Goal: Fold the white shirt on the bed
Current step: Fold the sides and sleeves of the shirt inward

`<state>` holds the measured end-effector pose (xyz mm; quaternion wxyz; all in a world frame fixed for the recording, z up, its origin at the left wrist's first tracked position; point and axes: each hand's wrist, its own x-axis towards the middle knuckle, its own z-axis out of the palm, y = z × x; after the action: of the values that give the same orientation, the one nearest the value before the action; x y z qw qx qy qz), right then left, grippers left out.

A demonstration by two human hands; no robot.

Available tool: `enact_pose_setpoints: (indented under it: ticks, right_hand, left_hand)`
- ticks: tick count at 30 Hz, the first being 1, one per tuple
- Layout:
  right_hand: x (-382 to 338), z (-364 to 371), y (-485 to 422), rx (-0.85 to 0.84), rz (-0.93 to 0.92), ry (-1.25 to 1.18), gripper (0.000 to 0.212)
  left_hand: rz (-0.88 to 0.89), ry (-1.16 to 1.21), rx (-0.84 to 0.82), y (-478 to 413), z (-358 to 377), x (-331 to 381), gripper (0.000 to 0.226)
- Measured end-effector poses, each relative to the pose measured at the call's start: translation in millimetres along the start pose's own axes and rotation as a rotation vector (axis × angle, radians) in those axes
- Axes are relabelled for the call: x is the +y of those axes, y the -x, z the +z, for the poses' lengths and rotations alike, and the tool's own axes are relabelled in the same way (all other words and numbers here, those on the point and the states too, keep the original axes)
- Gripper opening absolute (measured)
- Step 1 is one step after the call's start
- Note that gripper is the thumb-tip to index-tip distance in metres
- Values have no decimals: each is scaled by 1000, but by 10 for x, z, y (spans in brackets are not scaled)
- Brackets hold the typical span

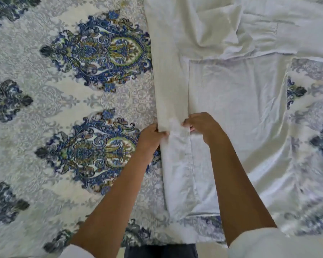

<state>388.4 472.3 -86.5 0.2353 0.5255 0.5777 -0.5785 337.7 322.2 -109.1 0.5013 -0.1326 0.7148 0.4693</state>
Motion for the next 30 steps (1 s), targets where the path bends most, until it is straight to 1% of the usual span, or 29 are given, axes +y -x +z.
enact_pose_setpoints:
  ticks: [2, 4, 6, 8, 11, 15, 17, 19, 20, 21, 22, 23, 24, 25, 26, 27, 28, 29, 30]
  right_hand:
    - [194, 64, 82, 18, -31, 59, 24]
    - [383, 131, 178, 21, -38, 85, 18]
    - [560, 187, 246, 33, -32, 185, 12]
    - [740, 248, 299, 23, 11, 267, 16]
    - [1012, 344, 399, -18, 86, 301, 19]
    - [1344, 373, 461, -76, 193, 447, 15]
    - [1447, 374, 519, -105, 229, 512, 18]
    - [1476, 374, 645, -119, 220, 610, 19]
    - [1482, 372, 726, -117, 230, 694, 18]
    - [1471, 360, 804, -79, 234, 771, 19]
    - [1449, 339, 869, 3, 202, 806, 24]
    - [1396, 316, 922, 127, 105, 804, 28]
    - [1317, 300, 945, 279, -44, 764, 29]
    - [1207, 297, 937, 400, -222, 706, 29]
    - [1087, 309, 884, 470, -424, 629, 29]
    - [989, 336, 785, 471, -604, 553, 30]
    - [879, 373, 665, 410, -733, 532, 33]
    - [789, 409, 539, 320, -822, 573, 36]
    - [739, 443, 400, 235, -884, 667, 40]
  left_hand:
    - [15, 6, -8, 97, 38, -134, 29]
    - [21, -31, -11, 233, 60, -262, 29]
    - [7, -82, -10, 346, 72, -380, 26]
    - [-23, -109, -7, 425, 80, -485, 27]
    - [-101, -153, -32, 564, 78, -677, 29]
    - [-176, -151, -63, 751, 51, -973, 24]
    - [-194, -100, -31, 796, 51, -1080, 24]
    - [-195, -44, 2, 845, 85, -1163, 27]
    - [-165, -79, 28, 895, 118, -1191, 27]
    - [-93, -216, 84, 938, 155, -1213, 26]
    - [24, -453, 186, 984, 190, -1218, 26]
    - [183, -704, 342, 991, 223, -1226, 31]
    - [352, -910, 478, 995, 256, -1195, 37]
    - [511, -1039, 548, 958, 285, -1141, 43]
    - [648, -1132, 537, 877, 314, -1088, 48]
    - [771, -1227, 467, 780, 343, -1059, 51]
    - [846, -1331, 354, 656, 337, -1059, 52]
    - [908, -1426, 249, 555, 305, -1097, 53]
    - [945, -1505, 143, 476, 242, -1161, 54]
